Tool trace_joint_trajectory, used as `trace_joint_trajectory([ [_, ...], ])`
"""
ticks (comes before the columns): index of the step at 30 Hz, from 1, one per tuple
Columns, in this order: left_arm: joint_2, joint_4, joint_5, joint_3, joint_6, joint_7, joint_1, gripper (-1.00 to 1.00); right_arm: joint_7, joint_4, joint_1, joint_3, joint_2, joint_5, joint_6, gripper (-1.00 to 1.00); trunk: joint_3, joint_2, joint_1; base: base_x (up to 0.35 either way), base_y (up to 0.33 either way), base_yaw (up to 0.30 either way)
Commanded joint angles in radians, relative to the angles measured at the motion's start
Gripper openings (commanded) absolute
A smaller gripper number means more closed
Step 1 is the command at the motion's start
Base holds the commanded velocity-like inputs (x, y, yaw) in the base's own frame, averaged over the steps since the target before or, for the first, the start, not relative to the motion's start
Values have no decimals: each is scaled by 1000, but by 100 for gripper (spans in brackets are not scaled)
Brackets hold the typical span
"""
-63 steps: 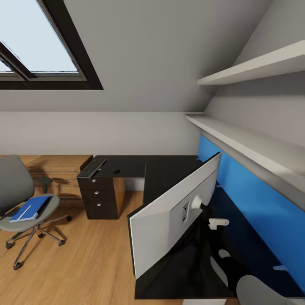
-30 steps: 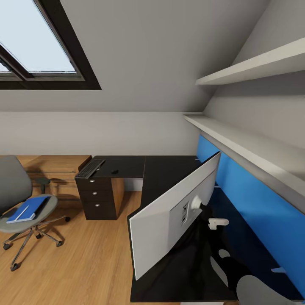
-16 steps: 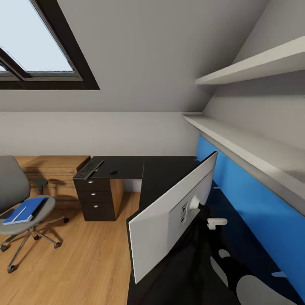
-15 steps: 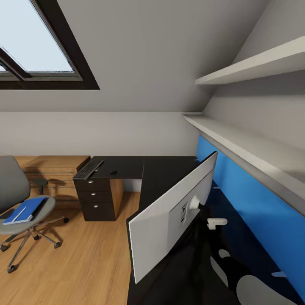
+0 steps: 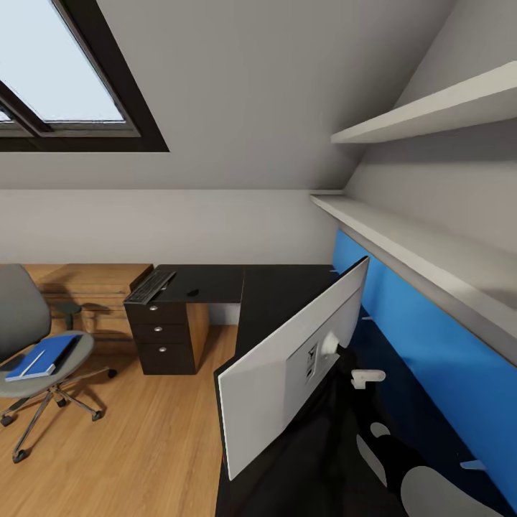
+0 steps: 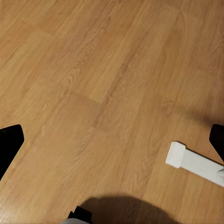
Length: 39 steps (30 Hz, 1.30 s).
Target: In the bedroom, organize the workspace by keeping the computer under the desk, ensuring the monitor is on the desk, placing the keyboard on the desk next to the monitor, placing the mouse on the desk next to the keyboard, moving the folder from the swivel chair onto the desk next to the mouse, stacking the notebook on top of the folder with the pen on top of the notebook, and positioning the swivel chair next to the desk.
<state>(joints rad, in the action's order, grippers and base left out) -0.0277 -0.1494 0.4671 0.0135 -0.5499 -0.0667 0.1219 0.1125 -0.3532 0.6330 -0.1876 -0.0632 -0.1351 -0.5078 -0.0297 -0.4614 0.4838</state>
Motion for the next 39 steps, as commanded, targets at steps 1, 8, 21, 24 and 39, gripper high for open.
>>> trace_joint_trajectory([
  [1, 0, 1, 7, 1, -2, -7, 1, 100, 44, 5, 1, -23, -3, -35, -8, -100, -2, -2, 1, 0, 0, 0],
  [8, -1, 1, 7, 2, -2, -7, 1, 100, 44, 5, 1, -23, -3, -33, -8, -100, -2, -2, 1, 0, 0, 0],
  [21, -1, 1, 7, 2, -2, -7, 1, 100, 44, 5, 1, -23, -3, -32, -8, -100, -2, -2, 1, 0, 0, 0],
  [24, -1, 1, 7, 2, -2, -7, 1, 100, 44, 5, 1, -23, -3, -32, -8, -100, -2, -2, 1, 0, 0, 0],
  [39, -1, 1, 7, 2, -2, -6, 1, 100, 44, 5, 1, -24, -3, -31, -8, -100, -2, -2, 1, 0, -60, 0],
])
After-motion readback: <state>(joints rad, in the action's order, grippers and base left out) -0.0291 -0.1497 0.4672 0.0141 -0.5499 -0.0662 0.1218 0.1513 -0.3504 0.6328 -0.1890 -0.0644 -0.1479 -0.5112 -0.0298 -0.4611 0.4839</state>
